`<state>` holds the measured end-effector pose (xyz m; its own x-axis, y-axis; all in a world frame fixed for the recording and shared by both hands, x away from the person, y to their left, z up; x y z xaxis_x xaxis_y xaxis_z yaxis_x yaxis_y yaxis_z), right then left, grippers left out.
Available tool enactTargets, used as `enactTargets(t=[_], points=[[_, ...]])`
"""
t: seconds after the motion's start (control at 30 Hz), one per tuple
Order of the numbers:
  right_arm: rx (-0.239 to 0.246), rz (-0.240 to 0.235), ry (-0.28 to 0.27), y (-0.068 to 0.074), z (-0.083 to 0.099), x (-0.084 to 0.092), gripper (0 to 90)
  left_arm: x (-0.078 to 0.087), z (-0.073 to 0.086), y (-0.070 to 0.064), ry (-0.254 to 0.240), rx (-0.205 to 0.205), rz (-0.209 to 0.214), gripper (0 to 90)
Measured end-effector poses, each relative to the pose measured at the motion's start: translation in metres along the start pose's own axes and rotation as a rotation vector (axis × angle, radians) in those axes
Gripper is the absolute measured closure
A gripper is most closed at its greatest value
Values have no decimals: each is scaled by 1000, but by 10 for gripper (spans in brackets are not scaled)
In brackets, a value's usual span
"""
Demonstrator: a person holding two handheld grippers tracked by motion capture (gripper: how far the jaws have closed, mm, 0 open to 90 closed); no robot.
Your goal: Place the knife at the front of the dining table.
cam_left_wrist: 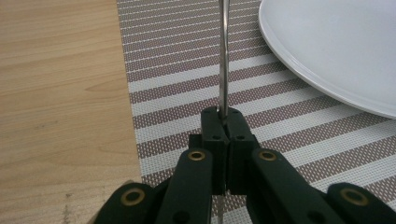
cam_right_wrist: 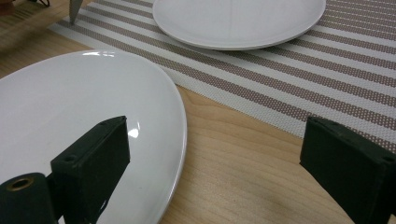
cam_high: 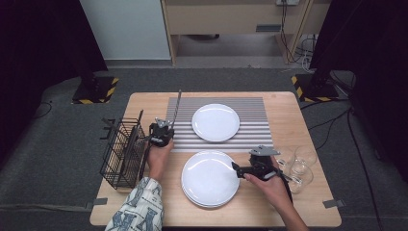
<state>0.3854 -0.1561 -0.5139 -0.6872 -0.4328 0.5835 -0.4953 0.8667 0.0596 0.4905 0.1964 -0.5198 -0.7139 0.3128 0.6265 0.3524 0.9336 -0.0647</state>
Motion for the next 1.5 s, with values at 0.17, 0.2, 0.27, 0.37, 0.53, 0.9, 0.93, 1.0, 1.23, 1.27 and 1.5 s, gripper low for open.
enactTargets(t=[0.17,0.2,0.27,0.37,0.53,0.9,0.93,1.0,1.23,1.27,1.5], points=[[0,-1,4,1,0,-1,84,0,1,2,1,4,-2,884],[4,-1,5,1,0,-1,84,1,1,3,-1,5,-2,884],[1,-1,6,1,1,-1,84,1,1,4,0,4,-2,884],[7,-2,9,2,1,-2,84,2,1,5,0,8,-3,884],[6,-2,10,2,1,-2,84,2,2,6,0,11,-4,883],[10,-4,15,1,2,-4,84,0,0,8,6,16,-1,883],[9,-4,14,1,2,-4,84,-1,-1,7,6,16,-1,882],[5,-5,15,1,2,-4,84,-2,-2,7,7,16,-3,883],[5,-14,23,5,1,-8,83,-6,-6,7,10,20,-6,882],[8,-14,26,5,2,-8,83,-6,-6,7,10,19,-8,882],[2,-15,20,2,2,-8,83,-10,-6,9,22,21,-14,882]])
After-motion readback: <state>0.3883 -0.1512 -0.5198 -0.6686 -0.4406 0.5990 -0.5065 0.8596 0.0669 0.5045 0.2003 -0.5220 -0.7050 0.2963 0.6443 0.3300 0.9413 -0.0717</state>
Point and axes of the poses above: each handheld gripper's, and its own axes: x roughly backward along the jaws, z roughly out of its underside, y roughly to its left, the point moved 1 cm from there along -x, roughly forward along the jaws, and after that the axes turned 4 degrees about z, right-handed, at the moved point
